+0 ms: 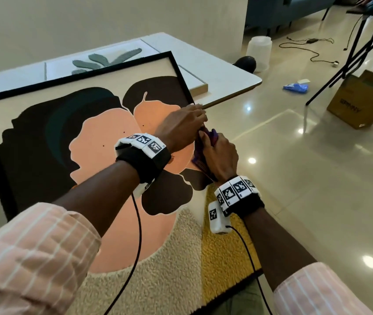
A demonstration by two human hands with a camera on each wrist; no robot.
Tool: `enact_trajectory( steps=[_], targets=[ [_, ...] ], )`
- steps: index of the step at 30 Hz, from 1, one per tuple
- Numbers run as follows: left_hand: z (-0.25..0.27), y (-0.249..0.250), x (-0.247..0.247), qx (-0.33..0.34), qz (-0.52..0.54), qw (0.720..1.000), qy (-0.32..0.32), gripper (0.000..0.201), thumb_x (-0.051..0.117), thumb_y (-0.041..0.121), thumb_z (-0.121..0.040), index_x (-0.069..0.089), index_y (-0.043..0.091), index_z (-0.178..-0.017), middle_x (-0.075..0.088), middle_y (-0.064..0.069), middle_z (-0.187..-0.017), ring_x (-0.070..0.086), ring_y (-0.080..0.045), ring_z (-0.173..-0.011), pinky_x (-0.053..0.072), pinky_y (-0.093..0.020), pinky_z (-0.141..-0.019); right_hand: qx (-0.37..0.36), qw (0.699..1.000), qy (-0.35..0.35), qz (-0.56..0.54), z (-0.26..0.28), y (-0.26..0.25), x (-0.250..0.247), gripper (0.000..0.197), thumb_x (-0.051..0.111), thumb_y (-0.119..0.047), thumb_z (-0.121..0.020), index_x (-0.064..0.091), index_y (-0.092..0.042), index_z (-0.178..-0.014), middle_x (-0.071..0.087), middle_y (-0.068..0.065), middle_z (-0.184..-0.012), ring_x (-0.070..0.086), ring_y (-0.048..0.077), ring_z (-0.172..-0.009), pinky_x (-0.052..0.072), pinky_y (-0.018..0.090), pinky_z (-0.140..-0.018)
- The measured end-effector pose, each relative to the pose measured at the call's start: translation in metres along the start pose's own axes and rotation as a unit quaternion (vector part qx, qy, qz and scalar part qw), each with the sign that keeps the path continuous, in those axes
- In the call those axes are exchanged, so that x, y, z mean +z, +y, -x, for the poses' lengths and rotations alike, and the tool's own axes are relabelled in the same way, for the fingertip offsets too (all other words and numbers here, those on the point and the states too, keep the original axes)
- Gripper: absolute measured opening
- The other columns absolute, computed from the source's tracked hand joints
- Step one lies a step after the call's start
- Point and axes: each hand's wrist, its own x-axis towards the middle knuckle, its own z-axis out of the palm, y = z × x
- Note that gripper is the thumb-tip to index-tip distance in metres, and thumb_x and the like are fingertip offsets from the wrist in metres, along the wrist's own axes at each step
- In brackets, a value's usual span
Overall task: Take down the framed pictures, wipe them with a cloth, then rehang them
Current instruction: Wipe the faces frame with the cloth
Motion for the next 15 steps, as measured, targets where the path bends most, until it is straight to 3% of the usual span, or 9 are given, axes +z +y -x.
enact_trajectory(
  steps=[3,5,8,11,15],
  targets=[
    [0.010,0.008,0.006,-0.016,-0.027,0.999,-0.016,0.047,0.046,0.002,-0.094,0.047,0.006,-0.141,0.039,-0.014,-0.151,0.028,-0.024,-0.145,0.017,-0.035,-0.119,0.014,1.000,-0.012,-0.003,0.001,0.010,0.005,0.052,0.041,-0.057,-0.097,0.060,-0.010,-0.105,0.067,0.009,-0.099,0.062,0.026,-0.088,0.041,0.032,-0.072],
    [0.014,0.012,0.010,-0.024,-0.035,0.999,-0.032,0.048,0.042,0.009,-0.097,0.040,0.005,-0.145,0.031,-0.016,-0.155,0.025,-0.025,-0.146,0.011,-0.035,-0.120,0.013,1.000,-0.014,-0.007,-0.001,0.010,0.006,0.052,0.042,-0.058,-0.096,0.060,-0.010,-0.106,0.067,0.009,-0.101,0.062,0.027,-0.090,0.043,0.033,-0.075],
    [0.016,0.020,0.014,-0.037,-0.051,0.997,-0.040,0.049,0.032,0.024,-0.103,0.036,0.003,-0.147,0.028,-0.018,-0.156,0.023,-0.027,-0.147,0.010,-0.038,-0.122,0.015,1.000,-0.016,-0.018,-0.002,0.013,0.006,0.052,0.042,-0.057,-0.096,0.060,-0.009,-0.108,0.067,0.009,-0.102,0.059,0.025,-0.087,0.043,0.033,-0.075],
    [0.018,0.026,0.018,-0.049,-0.059,0.995,-0.069,0.059,0.015,0.030,-0.100,0.032,-0.001,-0.148,0.025,-0.020,-0.157,0.019,-0.029,-0.148,0.008,-0.041,-0.122,0.020,1.000,0.002,0.006,0.014,0.023,0.004,0.053,0.041,-0.059,-0.096,0.058,-0.010,-0.106,0.067,0.011,-0.100,0.061,0.030,-0.088,0.044,0.035,-0.074],
    [0.012,0.034,0.016,-0.057,-0.074,0.992,-0.082,0.056,0.023,0.024,-0.099,0.033,-0.004,-0.146,0.027,-0.023,-0.155,0.021,-0.033,-0.146,0.009,-0.046,-0.121,0.016,1.000,-0.025,0.004,0.000,0.013,0.000,0.051,0.043,-0.053,-0.096,0.058,-0.006,-0.109,0.067,0.018,-0.106,0.061,0.037,-0.096,0.046,0.039,-0.079]
  ],
)
